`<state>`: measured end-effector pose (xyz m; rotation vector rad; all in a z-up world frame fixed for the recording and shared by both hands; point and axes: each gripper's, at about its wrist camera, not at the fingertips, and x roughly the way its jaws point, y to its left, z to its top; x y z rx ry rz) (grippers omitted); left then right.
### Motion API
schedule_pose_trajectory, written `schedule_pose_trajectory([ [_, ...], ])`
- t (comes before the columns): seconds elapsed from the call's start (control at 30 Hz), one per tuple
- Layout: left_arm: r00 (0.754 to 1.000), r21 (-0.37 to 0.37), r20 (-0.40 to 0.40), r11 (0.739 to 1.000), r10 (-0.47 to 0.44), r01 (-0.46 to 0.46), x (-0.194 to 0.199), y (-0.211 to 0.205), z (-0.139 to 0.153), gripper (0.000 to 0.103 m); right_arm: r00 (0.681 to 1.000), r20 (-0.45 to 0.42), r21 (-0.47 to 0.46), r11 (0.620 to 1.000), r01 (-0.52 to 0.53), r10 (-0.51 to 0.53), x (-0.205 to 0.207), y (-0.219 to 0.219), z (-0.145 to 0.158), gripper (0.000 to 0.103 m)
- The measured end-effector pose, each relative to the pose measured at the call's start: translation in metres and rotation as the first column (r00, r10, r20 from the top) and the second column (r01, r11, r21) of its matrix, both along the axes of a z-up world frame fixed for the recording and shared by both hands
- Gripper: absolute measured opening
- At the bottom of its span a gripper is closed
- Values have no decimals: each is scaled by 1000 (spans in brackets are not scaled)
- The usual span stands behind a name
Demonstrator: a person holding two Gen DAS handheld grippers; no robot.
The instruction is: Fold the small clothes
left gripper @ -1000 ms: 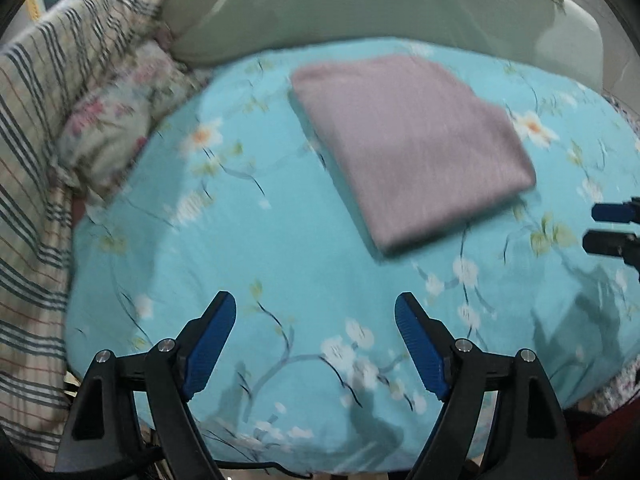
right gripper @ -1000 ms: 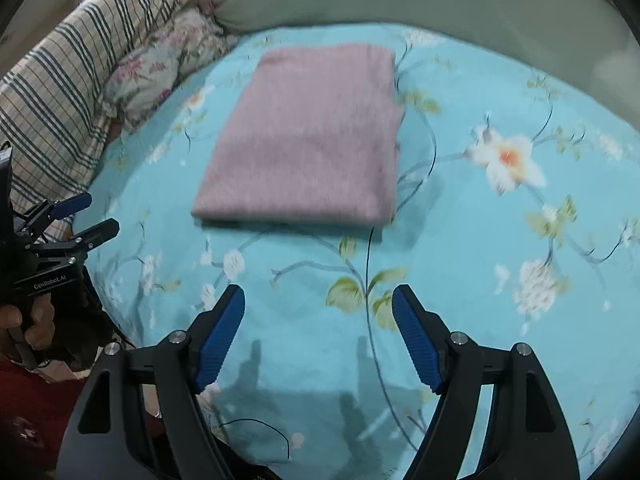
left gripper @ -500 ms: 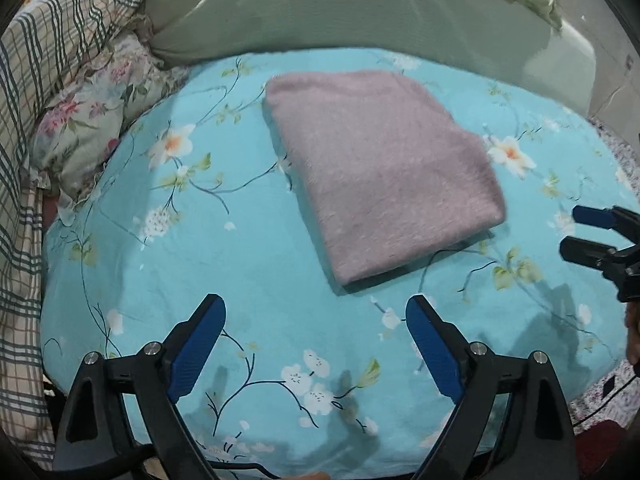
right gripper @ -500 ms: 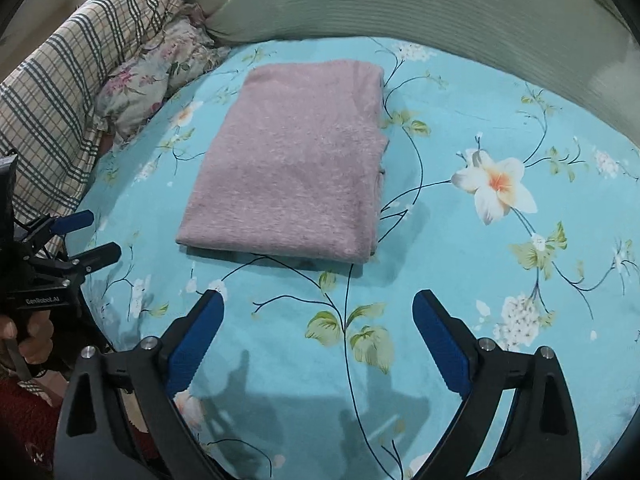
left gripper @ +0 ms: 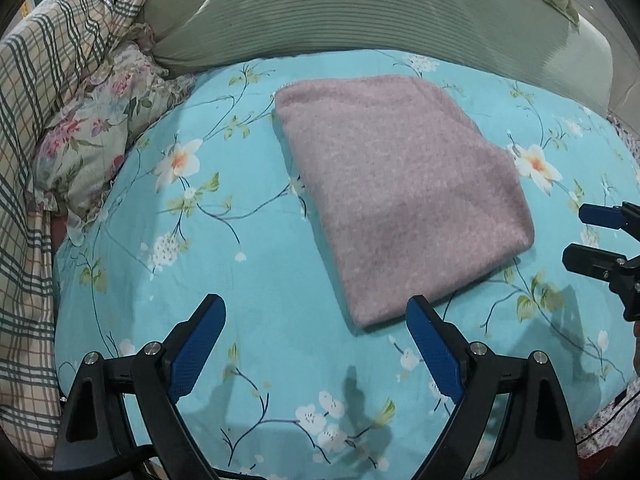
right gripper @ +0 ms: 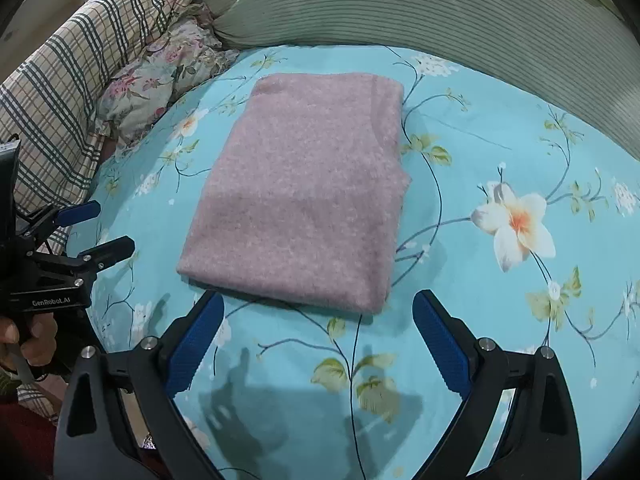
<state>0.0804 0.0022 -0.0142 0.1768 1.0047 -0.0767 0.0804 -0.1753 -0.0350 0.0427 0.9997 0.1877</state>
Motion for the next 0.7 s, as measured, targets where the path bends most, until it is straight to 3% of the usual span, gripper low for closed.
schedule_pose_trajectory([
  [0.7,1000,-22,-2,1000,12,-12,33,-9,4,92,1000,-21,12,1000,-16,16,37,11,-5,95],
])
